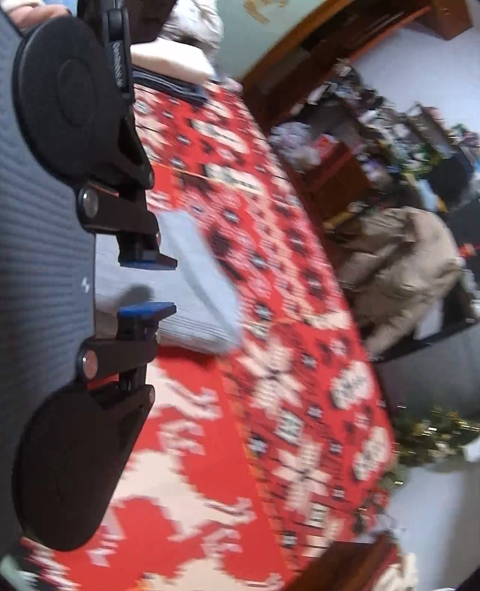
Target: Fold clothes
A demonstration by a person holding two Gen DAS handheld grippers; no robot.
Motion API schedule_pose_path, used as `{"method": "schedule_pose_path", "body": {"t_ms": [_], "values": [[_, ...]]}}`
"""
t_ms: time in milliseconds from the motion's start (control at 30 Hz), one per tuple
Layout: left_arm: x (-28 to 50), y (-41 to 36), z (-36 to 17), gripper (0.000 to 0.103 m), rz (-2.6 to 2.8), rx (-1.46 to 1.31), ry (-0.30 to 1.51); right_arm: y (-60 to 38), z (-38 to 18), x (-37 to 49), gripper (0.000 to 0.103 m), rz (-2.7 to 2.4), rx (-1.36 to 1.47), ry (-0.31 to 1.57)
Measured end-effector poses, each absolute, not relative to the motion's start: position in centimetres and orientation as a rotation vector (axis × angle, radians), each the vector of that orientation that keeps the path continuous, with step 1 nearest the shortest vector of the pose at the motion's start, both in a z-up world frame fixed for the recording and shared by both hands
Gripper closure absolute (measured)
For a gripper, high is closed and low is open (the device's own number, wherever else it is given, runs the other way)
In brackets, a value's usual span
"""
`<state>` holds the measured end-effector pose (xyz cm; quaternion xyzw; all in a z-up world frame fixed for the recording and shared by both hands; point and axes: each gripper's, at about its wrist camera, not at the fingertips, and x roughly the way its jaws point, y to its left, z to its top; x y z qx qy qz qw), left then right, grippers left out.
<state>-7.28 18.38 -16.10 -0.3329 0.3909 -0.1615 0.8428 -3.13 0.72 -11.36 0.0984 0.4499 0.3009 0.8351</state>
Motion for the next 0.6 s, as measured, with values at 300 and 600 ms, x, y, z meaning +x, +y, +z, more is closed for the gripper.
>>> {"method": "schedule_pose_path", "body": {"t_ms": [300, 600], "values": [[-8.1, 14.2, -18.1, 0.100, -0.438, -0.641, 0.931, 0.8, -14.4, -7.6, 0.091, 0.667, 0.173, 1.166], [-10.5, 14.5, -17.2, 0.100, -0.461, -0.681, 0.927, -1.7, -13.6, -9.3, 0.087, 0.669, 0.234, 1.105]]}}
